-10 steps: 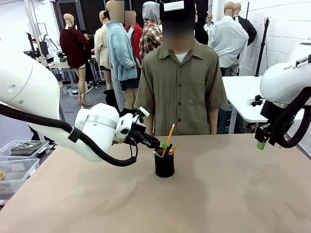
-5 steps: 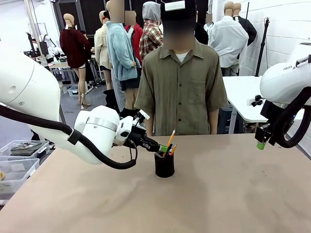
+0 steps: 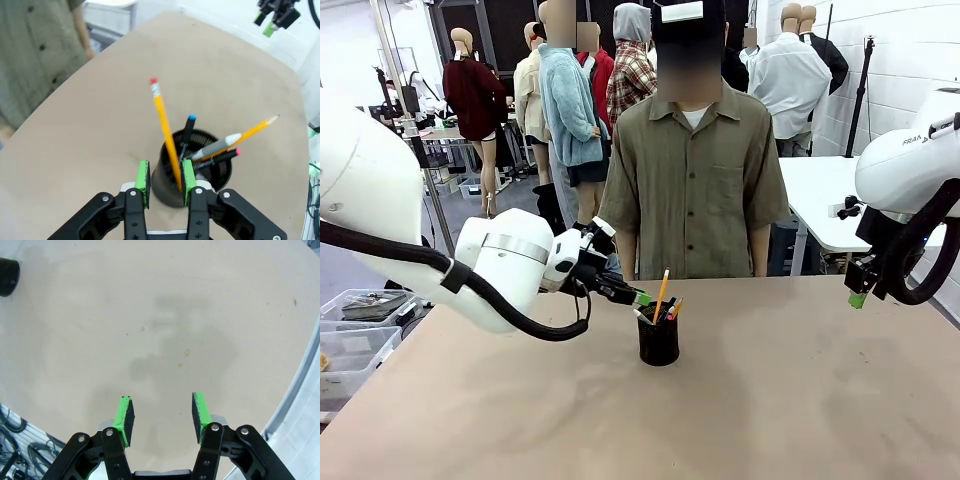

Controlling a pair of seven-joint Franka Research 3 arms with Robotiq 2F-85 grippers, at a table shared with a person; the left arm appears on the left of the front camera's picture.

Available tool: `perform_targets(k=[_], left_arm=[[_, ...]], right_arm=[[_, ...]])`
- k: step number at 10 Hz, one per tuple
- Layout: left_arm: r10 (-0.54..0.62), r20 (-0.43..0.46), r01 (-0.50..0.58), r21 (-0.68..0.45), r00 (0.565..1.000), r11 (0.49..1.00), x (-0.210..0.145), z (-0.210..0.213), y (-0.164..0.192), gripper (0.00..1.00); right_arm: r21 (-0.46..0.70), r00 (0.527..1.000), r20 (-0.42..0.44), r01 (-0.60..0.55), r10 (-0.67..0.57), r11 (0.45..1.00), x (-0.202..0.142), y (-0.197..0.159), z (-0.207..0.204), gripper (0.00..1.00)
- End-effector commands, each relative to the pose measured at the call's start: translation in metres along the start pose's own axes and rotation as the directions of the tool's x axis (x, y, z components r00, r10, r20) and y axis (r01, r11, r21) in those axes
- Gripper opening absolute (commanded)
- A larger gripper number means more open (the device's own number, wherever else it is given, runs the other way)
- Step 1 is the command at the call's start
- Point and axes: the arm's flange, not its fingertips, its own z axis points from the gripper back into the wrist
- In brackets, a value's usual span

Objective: Place the pens into the pen holder.
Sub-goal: Pick up a writing instrument from the table and place it into the Pen holder.

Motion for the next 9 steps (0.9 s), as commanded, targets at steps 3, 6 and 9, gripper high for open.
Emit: perform_targets(k=[3,6,9], left_arm=[[0.106,-0.114,-0.087,0.161,0.988,0.983,0.009,0.09,-0.004,0.35],[0.326,-0.33,-0.179,0.404,0.886,0.897,-0.001,0.138,-0.003,0.49],[0.518,-0.385,-0.273,0.535,0.764,0.8,-0.017,0.163,-0.007,1.0]], right_arm=[[-0.032,1.0,-0.003,-0.012,0.012,0.999,-0.002,0.0,-0.002,0.6],[-0.032,1.0,-0.003,-0.012,0.012,0.999,-0.002,0.0,-0.002,0.6],[-0.032,1.0,-0.003,-0.012,0.012,0.999,-0.002,0.0,-0.002,0.6]])
